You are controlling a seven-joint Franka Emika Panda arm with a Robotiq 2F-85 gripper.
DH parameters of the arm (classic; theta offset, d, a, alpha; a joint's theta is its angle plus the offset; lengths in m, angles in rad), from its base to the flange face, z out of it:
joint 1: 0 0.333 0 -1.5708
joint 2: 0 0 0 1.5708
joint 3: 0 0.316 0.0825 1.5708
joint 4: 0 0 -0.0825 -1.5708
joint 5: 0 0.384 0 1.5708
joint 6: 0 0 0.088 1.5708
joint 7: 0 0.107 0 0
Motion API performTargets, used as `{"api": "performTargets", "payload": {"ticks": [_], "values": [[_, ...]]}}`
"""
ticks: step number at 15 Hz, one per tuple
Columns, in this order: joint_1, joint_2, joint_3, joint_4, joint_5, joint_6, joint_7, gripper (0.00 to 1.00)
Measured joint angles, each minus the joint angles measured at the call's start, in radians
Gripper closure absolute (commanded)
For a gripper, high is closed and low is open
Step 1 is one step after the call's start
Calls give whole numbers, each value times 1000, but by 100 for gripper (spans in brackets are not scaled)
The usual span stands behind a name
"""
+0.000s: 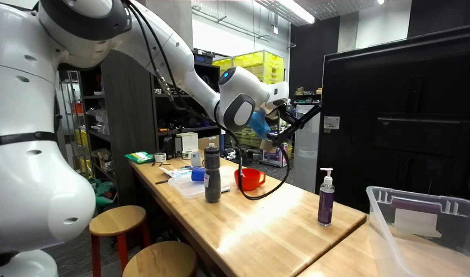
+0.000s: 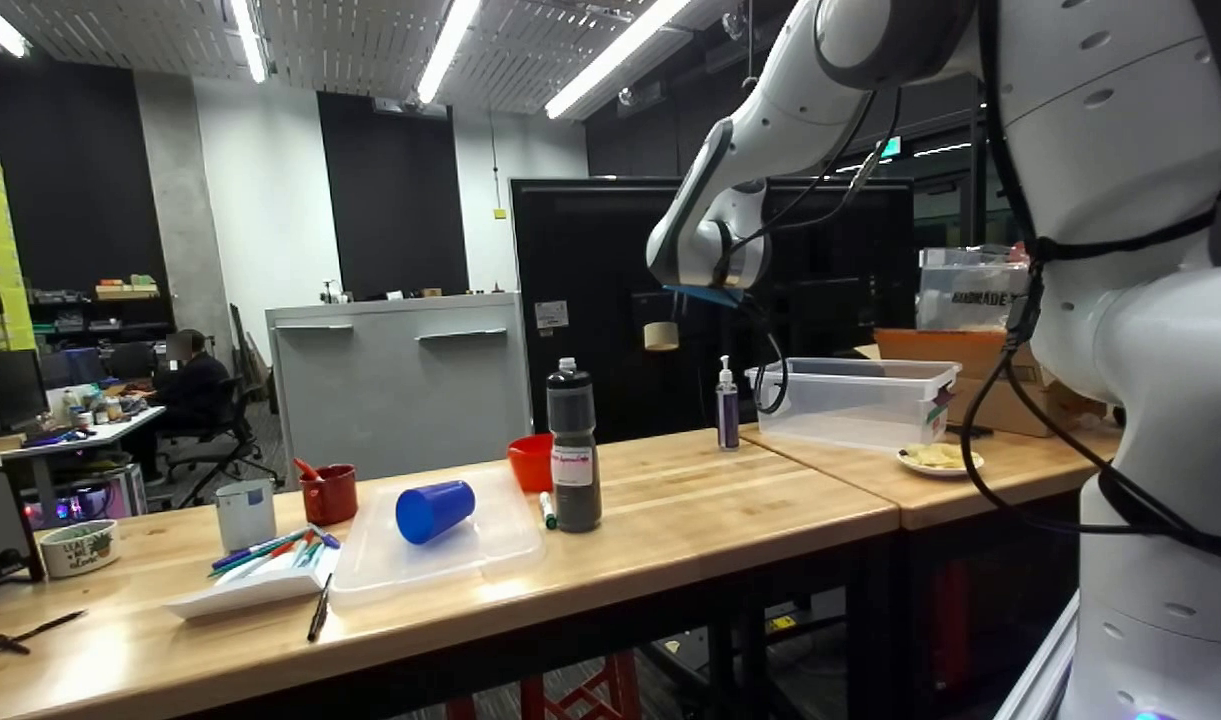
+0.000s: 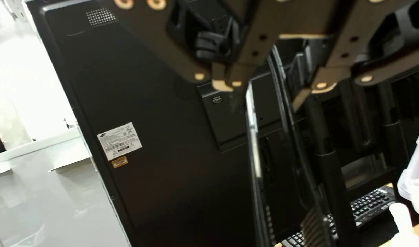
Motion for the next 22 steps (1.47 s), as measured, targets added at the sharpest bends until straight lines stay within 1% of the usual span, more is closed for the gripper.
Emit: {"api": "performTargets", "payload": {"ticks": [4,8,9,17,18,19,20,21,22], "values": [[-60,-24,29,28,0,-11,12,92],[-88,-44,47,50,0,-12,18,92],[-90,-48,50,53,0,-12,18,69],[-89,-53,50,50,0,-12,18,69],[-89,-53,50,50,0,-12,18,92],[-89,-53,50,50,0,-12,18,86],[-89,-53,50,49,0,-12,18,66],[-89,-54,50,48,0,-12,18,62],[-89,-55,50,47,0,-12,18,73]]}}
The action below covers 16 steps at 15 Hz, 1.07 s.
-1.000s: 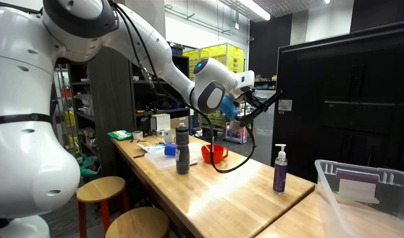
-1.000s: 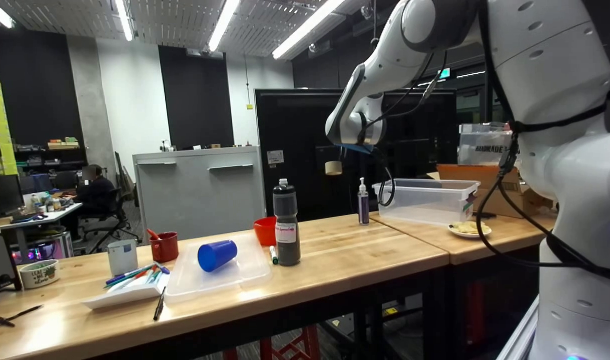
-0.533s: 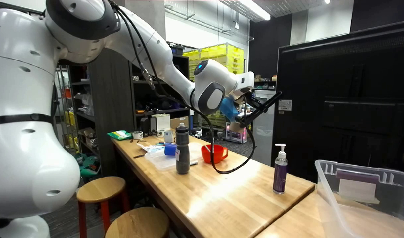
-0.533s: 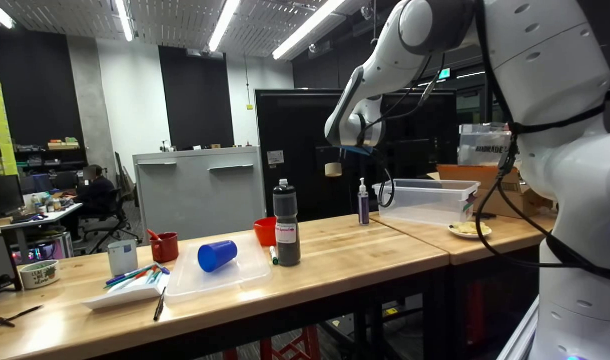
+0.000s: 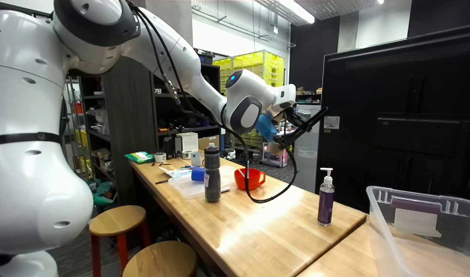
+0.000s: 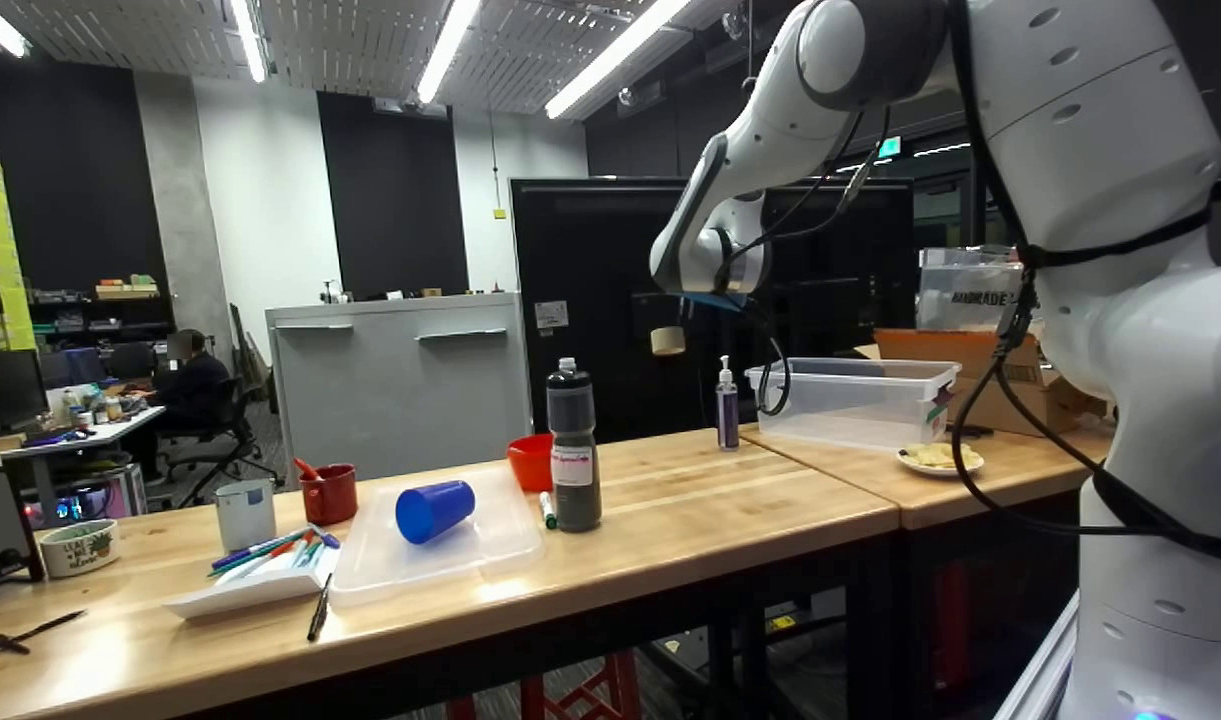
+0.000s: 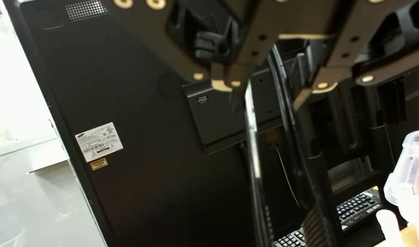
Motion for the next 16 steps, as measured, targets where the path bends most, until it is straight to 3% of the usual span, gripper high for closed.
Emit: {"api": "performTargets", "payload": {"ticks": [1,2,3,6,9,12,16], "values": [[0,-1,0,0,0,0,0,92],[0,-2,0,-1,0,0,0,85],[0,-3,0,-1,0,0,0,65],[0,-5,0,-1,0,0,0,39],[0,-7,0,-2,0,0,0,23],[1,-7,0,-2,0,0,0,15],[1,-7,0,-2,0,0,0,11]]}}
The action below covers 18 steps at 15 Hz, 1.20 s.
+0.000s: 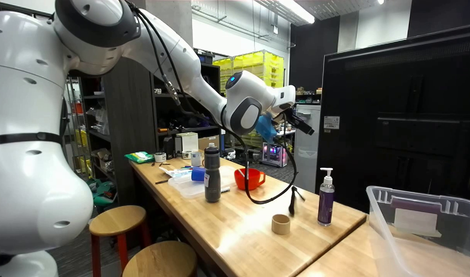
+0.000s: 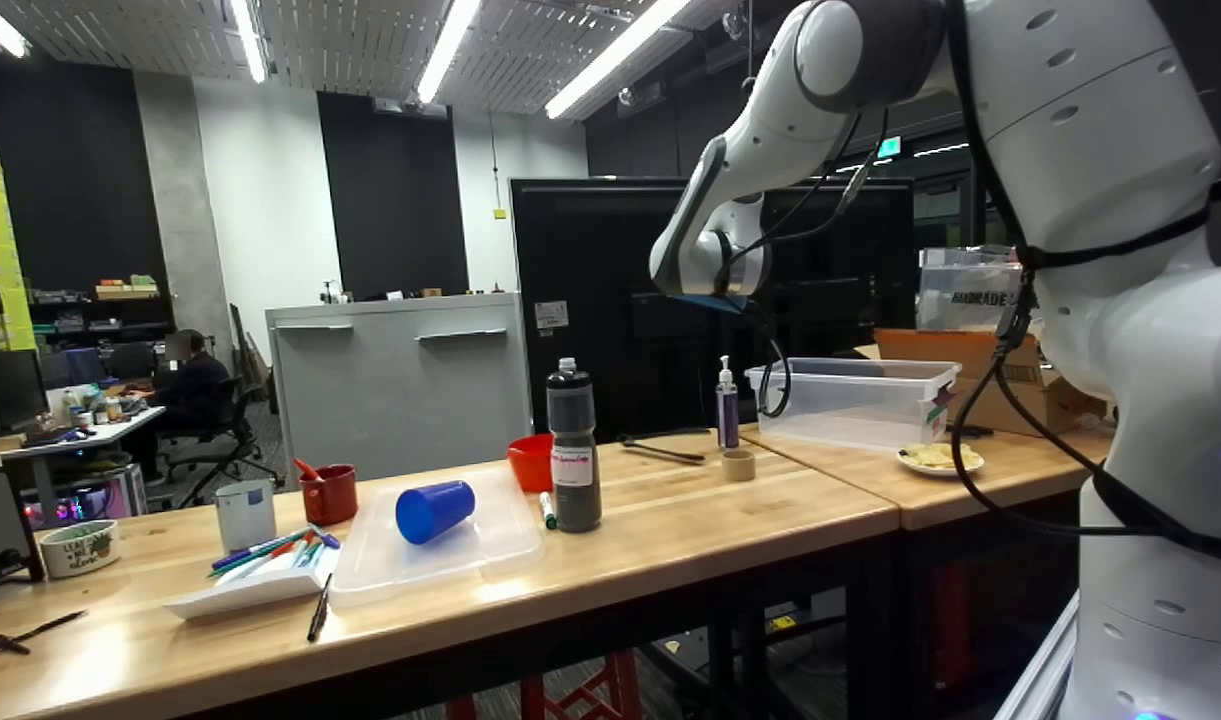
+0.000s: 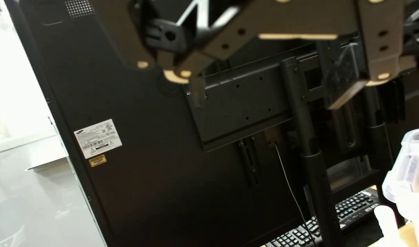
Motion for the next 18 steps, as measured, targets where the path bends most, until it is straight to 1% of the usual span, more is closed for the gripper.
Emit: {"api": "performTargets", "payload": {"ticks": [2,3,4,5,18], "values": [[0,0,0,0,0,0,0,2],[0,0,0,0,0,0,0,10],[0,0,-1,0,0,0,0,4],[0,0,-1,0,0,1,0,2],[1,0,-2,0,0,1,0,2]]}}
